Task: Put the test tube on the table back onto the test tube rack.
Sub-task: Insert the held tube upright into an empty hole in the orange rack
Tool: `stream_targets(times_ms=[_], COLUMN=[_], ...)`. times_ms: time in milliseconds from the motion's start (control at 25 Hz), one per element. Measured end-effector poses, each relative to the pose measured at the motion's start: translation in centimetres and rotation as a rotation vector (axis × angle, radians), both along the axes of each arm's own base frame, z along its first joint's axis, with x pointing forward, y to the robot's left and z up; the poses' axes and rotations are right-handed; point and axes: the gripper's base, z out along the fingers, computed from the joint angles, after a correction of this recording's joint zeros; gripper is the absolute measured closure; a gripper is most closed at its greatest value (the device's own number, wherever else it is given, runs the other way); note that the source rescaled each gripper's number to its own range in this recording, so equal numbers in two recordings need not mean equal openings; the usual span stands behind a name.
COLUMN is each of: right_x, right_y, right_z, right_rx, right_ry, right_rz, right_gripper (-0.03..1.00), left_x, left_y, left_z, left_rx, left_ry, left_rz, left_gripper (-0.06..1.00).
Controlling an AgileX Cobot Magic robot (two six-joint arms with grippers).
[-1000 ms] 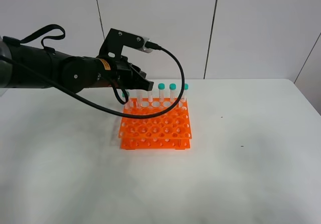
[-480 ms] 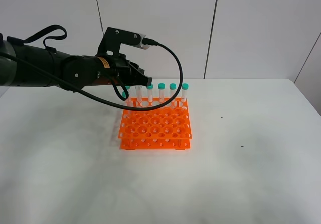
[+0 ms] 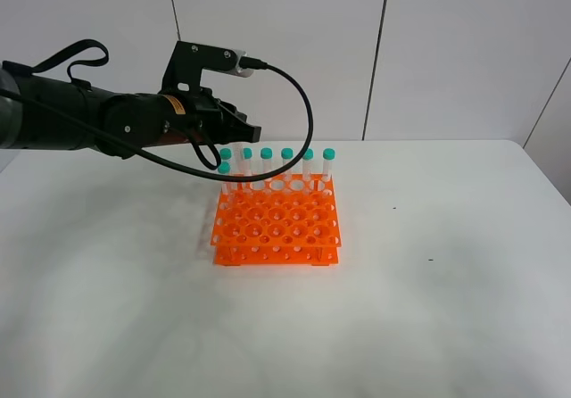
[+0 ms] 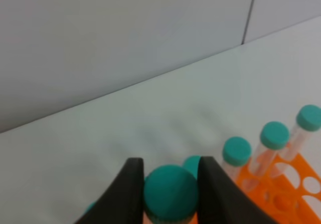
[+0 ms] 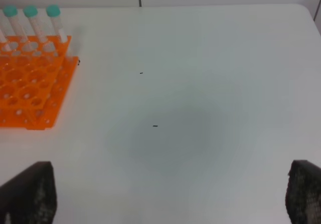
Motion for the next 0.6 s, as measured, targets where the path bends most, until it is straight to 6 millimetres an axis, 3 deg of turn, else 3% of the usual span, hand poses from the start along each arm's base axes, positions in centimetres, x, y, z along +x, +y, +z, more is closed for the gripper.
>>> stream_targets(times_ms=[160, 360, 600], right_x=[0.0, 0.0, 0.0], right_y=[0.0, 0.0, 0.0], right_z=[0.0, 0.0, 0.0], right_rx=[0.0, 0.0, 0.0], right_ry=[0.0, 0.0, 0.0], right_rz=[0.0, 0.0, 0.0], right_gripper=[-0.03, -0.03, -0.03], left_x=[0.0, 0.6, 0.6], left_y=[-0.6, -0.8, -0.8], left_z=[-0.5, -2.8, -3.1], left_rx=[0.0, 0.024, 0.03], left_ry=[-0.002, 0.044, 0.049], left_rz=[-0.013, -0.011, -0.013], left_gripper=[0.94, 0.94, 0.94])
